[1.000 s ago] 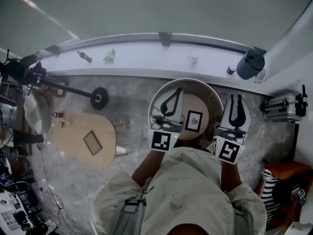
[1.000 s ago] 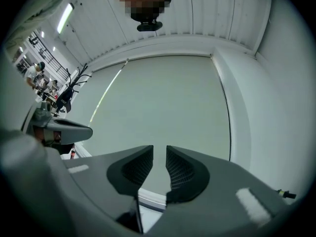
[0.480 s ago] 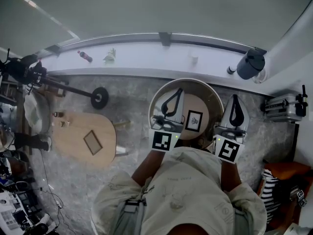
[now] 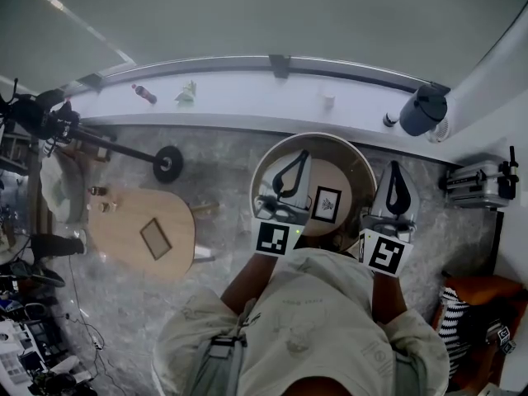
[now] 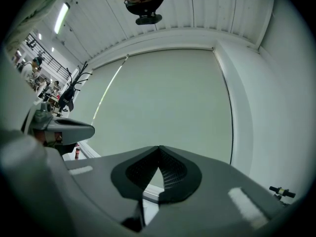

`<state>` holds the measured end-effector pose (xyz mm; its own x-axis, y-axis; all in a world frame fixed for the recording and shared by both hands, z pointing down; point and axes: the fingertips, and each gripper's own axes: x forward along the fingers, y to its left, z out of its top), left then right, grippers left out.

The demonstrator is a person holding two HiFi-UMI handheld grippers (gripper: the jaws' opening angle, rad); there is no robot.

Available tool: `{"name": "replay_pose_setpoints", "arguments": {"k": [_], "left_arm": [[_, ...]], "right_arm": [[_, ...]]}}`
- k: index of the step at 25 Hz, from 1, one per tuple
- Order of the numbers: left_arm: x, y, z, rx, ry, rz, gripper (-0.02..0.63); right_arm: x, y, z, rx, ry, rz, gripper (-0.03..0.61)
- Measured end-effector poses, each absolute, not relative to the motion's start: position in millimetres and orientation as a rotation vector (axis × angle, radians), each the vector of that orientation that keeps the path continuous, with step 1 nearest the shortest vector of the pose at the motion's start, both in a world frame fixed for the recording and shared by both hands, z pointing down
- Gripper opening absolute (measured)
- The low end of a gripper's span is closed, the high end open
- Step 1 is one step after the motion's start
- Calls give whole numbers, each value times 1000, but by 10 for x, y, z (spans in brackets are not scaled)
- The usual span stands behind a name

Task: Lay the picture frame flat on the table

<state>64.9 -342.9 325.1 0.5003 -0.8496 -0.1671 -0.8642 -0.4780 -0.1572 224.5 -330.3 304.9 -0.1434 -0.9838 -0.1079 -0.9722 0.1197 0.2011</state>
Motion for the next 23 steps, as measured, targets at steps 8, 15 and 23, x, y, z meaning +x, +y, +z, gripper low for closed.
{"name": "replay_pose_setpoints", "arguments": {"k": [8, 15, 23], "left_arm": [[689, -3411, 3235, -2522, 1447, 79, 3], [719, -3346, 3234, -2531, 1404, 43, 3], [754, -3304, 3215, -2544, 1428, 83, 3]], "right_arm": [[2280, -3313, 3043, 2038, -2301, -328, 0], [2377, -3266, 2981, 2089, -2280, -373, 0], [2352, -3237, 2983, 2065, -2294, -347, 2]]}}
